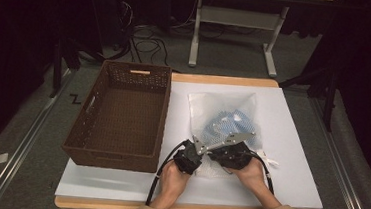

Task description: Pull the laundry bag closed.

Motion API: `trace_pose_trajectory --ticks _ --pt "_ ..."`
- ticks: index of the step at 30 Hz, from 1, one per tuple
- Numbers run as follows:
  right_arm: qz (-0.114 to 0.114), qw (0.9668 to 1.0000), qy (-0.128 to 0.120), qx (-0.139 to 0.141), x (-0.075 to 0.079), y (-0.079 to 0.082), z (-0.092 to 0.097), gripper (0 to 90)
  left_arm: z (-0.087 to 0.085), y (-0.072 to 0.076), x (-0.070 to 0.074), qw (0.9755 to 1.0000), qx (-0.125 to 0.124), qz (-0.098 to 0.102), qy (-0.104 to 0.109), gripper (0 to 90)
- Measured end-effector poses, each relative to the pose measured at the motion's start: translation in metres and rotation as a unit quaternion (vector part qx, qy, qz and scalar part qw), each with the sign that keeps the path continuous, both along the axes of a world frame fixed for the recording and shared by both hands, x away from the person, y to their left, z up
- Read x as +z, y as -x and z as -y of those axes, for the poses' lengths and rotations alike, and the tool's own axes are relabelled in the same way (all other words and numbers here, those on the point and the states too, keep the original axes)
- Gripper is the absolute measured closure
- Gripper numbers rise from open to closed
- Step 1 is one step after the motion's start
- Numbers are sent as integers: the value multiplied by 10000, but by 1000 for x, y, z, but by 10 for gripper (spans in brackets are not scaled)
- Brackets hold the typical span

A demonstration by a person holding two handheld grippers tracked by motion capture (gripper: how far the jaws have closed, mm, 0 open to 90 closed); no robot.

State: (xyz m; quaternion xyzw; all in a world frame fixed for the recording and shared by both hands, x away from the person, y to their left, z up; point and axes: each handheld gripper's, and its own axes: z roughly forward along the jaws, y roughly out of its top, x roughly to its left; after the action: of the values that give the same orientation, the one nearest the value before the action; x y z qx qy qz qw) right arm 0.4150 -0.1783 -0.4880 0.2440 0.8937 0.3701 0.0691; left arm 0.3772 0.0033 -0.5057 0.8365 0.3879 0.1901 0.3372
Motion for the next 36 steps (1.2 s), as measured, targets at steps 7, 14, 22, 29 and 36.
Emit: trace_pose_trajectory --ticks 7,14,22,29,36 --pt "-30 10000 43 54 -3 3 -5 803 1 0 -3 10000 -18 -30 -19 863" --pt "-34 10000 55 64 -8 1 -12 845 0 0 -5 10000 -51 -32 -76 858" --pt "-45 9999 65 109 -7 2 -12 868 0 0 -7 9998 -18 71 -190 700" --pt "-79 9998 -27 152 -7 2 -13 869 -2 -2 -10 9995 -35 240 -191 582" --pt "-110 9999 -56 77 -8 1 -13 868 -12 -5 -17 9985 -324 128 427 840"
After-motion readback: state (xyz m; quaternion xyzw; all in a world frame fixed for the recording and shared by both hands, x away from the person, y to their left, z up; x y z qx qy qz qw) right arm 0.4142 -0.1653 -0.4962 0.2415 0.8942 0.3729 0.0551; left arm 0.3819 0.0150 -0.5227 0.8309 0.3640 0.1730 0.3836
